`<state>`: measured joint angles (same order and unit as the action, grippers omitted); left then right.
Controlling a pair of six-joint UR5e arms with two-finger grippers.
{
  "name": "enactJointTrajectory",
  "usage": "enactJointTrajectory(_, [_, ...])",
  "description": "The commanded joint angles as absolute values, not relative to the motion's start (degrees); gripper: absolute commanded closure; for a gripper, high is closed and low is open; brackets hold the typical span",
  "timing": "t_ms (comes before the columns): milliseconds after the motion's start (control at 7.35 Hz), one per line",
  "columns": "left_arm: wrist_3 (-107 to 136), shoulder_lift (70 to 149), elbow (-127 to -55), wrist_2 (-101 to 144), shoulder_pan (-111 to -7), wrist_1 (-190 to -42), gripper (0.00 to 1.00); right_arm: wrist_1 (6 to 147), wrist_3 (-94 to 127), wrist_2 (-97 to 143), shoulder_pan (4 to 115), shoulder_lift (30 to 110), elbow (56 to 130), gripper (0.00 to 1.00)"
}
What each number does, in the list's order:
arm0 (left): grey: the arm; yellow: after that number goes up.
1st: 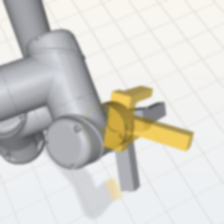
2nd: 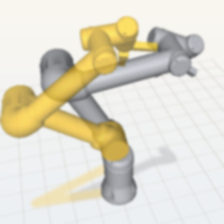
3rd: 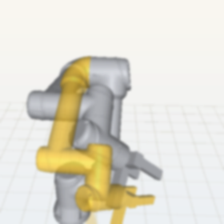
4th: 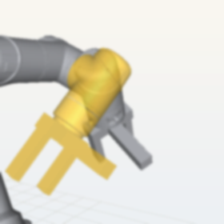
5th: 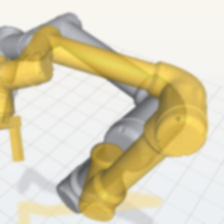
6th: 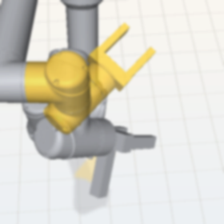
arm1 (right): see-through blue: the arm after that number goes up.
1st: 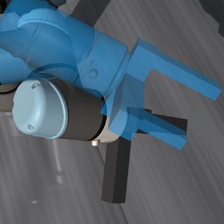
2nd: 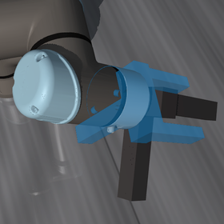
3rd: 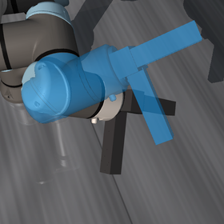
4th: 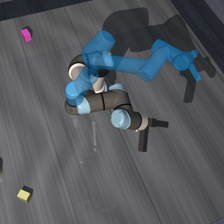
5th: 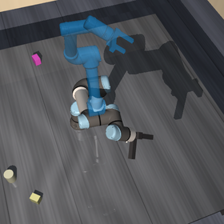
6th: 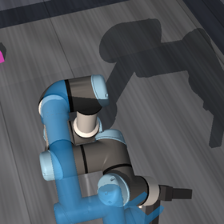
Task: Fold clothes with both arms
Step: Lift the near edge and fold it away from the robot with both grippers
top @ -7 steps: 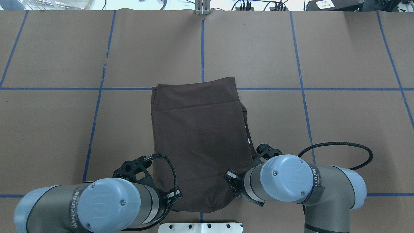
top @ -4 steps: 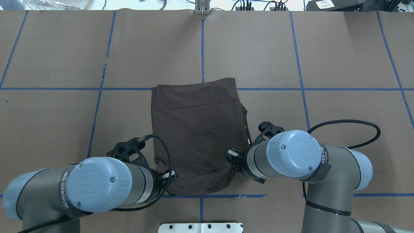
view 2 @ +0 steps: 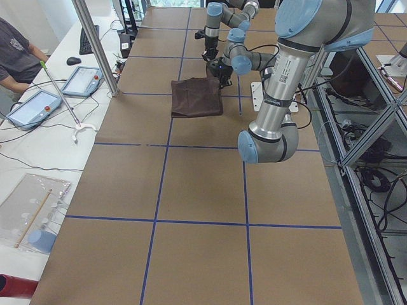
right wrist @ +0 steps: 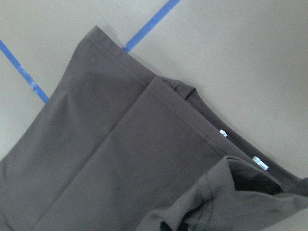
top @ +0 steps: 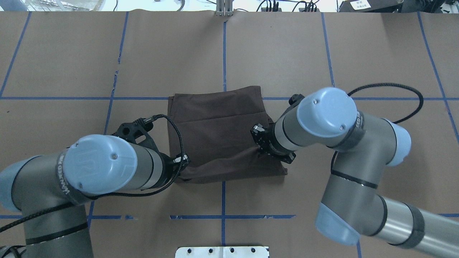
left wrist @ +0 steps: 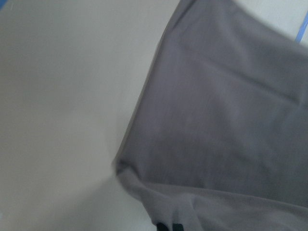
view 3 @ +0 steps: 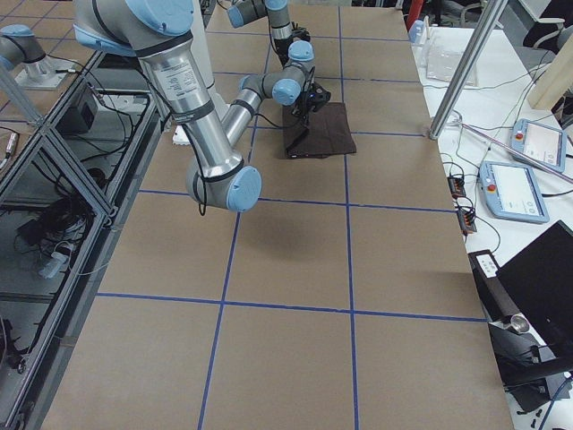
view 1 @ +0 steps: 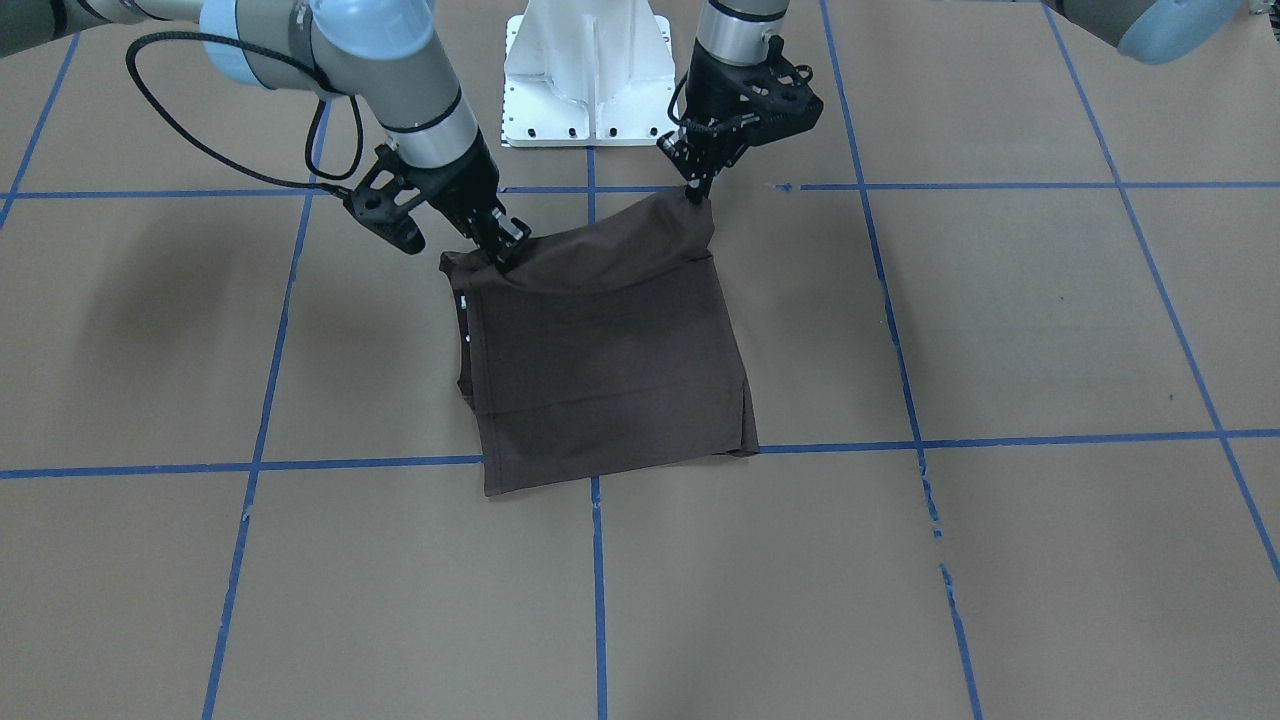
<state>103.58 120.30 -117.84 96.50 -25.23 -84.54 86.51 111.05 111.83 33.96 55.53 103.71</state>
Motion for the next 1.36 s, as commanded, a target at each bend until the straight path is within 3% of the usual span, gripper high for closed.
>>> enactJointTrajectory(0, [100.82, 121.11, -110.68, 97.55, -29.95, -90.32, 1.00, 78.72, 110.91, 113.03, 37.17, 48.72, 89.55, 1.00])
enactJointTrajectory(136, [99.85, 121.20, -108.13, 97.65, -31.88, -92.79, 1.00, 76.57, 110.74, 113.03, 37.87, 46.95, 85.04, 1.00])
enactJointTrajectory(680, [96.59, 123.48, -97.67, 97.65, -34.80, -102.11, 1.00, 76.29, 110.57, 113.20, 39.37, 46.58, 81.74, 1.00])
enactJointTrajectory(1225, [95.54, 123.49, -95.54, 97.65, -35.60, -103.80, 1.00, 76.20, 110.57, 113.20, 39.37, 46.32, 80.77, 1.00])
